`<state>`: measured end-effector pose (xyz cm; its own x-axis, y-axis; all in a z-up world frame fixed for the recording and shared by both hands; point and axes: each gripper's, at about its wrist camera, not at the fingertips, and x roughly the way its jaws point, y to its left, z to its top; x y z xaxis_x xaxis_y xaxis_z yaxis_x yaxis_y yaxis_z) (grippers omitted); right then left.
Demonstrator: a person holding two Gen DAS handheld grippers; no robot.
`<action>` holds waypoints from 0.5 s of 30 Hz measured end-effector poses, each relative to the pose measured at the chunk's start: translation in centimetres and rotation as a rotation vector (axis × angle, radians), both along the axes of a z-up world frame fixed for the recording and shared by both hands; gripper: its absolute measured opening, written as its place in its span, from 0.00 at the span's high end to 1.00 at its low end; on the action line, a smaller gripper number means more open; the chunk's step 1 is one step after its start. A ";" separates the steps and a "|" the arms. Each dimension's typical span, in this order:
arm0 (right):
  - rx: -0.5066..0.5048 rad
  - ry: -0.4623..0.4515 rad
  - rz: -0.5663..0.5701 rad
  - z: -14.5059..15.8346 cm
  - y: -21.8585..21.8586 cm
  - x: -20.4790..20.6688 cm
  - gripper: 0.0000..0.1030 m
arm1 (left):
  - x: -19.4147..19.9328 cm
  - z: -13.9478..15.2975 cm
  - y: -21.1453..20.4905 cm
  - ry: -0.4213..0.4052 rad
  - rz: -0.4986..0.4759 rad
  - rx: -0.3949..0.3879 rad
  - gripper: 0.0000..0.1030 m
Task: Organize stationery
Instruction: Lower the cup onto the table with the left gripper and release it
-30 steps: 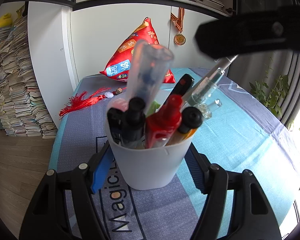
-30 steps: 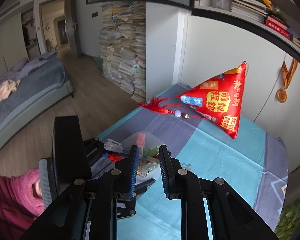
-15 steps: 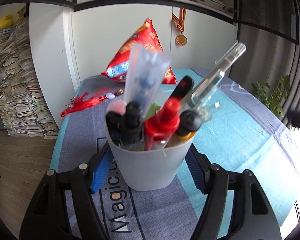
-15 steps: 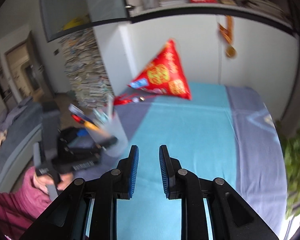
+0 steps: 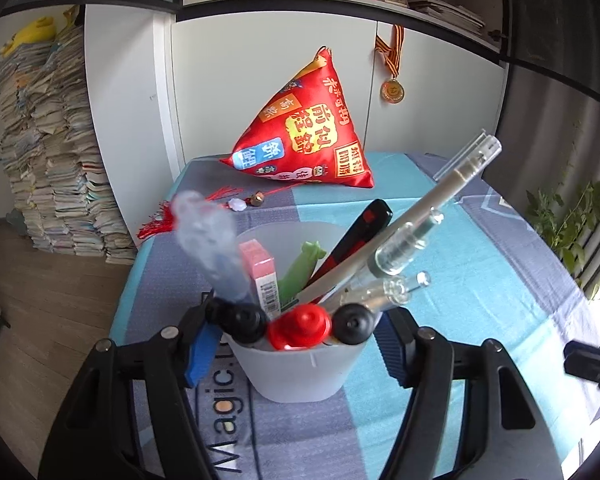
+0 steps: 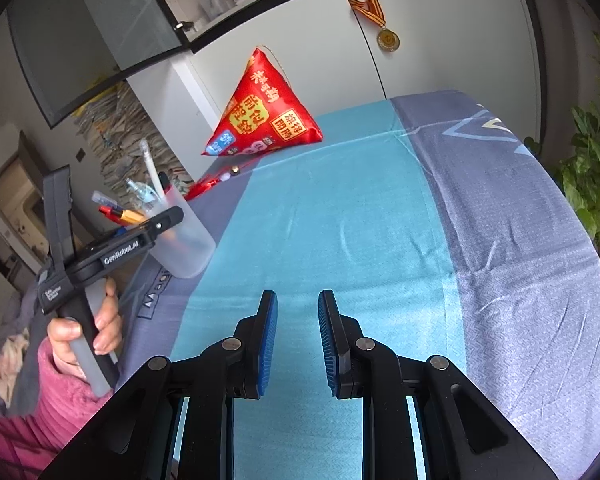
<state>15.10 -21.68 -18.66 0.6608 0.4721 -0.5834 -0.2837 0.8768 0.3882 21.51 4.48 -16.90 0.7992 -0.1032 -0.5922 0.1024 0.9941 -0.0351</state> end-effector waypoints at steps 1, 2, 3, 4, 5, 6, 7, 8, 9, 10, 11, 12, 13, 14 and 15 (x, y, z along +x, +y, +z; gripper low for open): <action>0.004 0.001 0.001 -0.2 -0.1 -0.1 0.79 | 0.2 0.2 -0.4 0.002 -0.004 -0.007 0.36; 0.009 0.002 0.001 -0.3 -0.2 -0.1 0.79 | 0.3 0.3 -0.8 0.000 -0.005 -0.004 0.36; 0.014 0.002 0.001 -0.4 -0.4 -0.2 0.79 | 0.6 0.6 -1.6 -0.006 -0.006 0.009 0.36; 0.016 0.001 0.002 -0.4 -0.5 -0.2 0.79 | 0.8 0.8 -2.4 -0.012 -0.009 0.023 0.36; 0.016 0.001 -0.001 -0.5 -0.7 -0.2 0.79 | 1.0 1.0 -3.0 -0.016 -0.016 0.031 0.36; 0.014 -0.001 -0.005 -0.5 -0.9 -0.3 0.79 | 1.3 1.2 -3.7 -0.019 -0.029 0.035 0.36; 0.015 -0.005 -0.009 -0.5 -1.2 -0.4 0.79 | 1.8 1.5 -4.7 -0.019 -0.047 0.038 0.36; 0.017 -0.008 -0.015 -0.4 -1.5 -0.4 0.79 | 2.1 1.7 -5.4 -0.021 -0.057 0.040 0.36; 0.020 -0.008 -0.020 -0.4 -1.8 -0.5 0.79 | 2.5 1.8 -6.2 -0.026 -0.069 0.046 0.36; 0.025 -0.008 -0.029 -0.4 -2.2 -0.4 0.79 | 3.0 2.0 -7.4 -0.035 -0.081 0.056 0.36; 0.027 -0.007 -0.035 -0.5 -2.5 -0.4 0.79 | 3.4 2.1 -8.3 -0.041 -0.091 0.065 0.36; 0.029 -0.006 -0.041 -0.4 -2.6 -0.4 0.79 | 3.8 2.0 -9.1 -0.042 -0.102 0.075 0.36; 0.030 -0.004 -0.047 -0.5 -2.9 -0.3 0.79 | 4.5 1.9 -10.2 -0.034 -0.116 0.083 0.36; 0.030 -0.002 -0.054 -0.5 -3.1 -0.3 0.79 | 5.0 1.8 -10.9 -0.023 -0.127 0.083 0.36; 0.030 0.000 -0.058 -0.5 -3.3 -0.3 0.79 | 5.4 1.7 -11.4 -0.011 -0.137 0.081 0.36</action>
